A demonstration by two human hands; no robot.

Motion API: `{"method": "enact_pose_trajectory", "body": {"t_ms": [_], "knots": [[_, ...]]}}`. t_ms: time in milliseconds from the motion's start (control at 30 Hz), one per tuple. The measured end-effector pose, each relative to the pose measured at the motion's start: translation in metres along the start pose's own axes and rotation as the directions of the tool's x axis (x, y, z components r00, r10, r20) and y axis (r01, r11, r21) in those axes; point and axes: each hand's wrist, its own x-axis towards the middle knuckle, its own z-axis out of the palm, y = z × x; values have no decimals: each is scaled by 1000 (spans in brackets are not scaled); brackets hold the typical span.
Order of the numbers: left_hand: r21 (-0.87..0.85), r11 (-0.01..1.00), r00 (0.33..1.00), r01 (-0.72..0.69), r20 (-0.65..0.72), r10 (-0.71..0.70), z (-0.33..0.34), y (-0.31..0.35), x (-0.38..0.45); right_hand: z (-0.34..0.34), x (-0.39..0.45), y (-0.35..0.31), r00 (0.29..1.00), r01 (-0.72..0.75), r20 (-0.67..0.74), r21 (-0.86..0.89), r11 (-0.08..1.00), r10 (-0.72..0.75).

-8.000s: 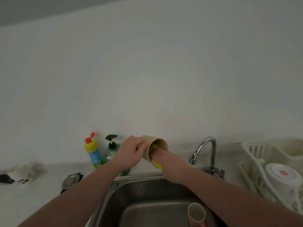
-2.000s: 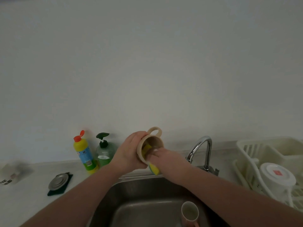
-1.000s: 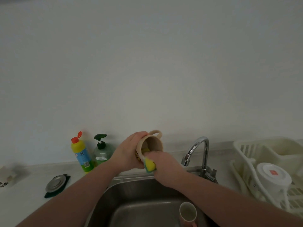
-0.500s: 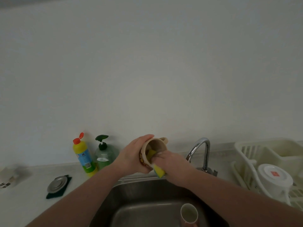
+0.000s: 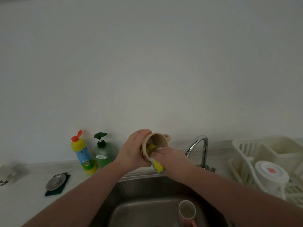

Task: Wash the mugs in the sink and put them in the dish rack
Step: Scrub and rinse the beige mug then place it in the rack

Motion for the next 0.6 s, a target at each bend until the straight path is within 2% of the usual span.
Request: {"method": "enact_pose_trajectory", "body": {"t_ms": [133, 233, 333, 500, 600], "knots": [[10, 1000, 984, -23, 176, 21, -7, 1, 0, -9, -4, 8, 980, 144, 163, -204, 968, -112], [7, 1000, 972, -23, 236, 20, -5, -1, -1, -10, -7, 9, 975, 165, 187, -237, 958, -122], [-40, 999, 968, -7, 250, 17, -10, 1, -1, -5, -8, 0, 988, 78, 141, -136, 988, -59], [-77, 997, 984, 25, 176, -11, -14, 3, -4, 4, -6, -19, 993, -104, -27, 180, 978, 111], [-59, 997, 992, 56, 118, -48, -13, 2, -3, 1, -1, -22, 990, -122, -48, 196, 973, 134]]}}
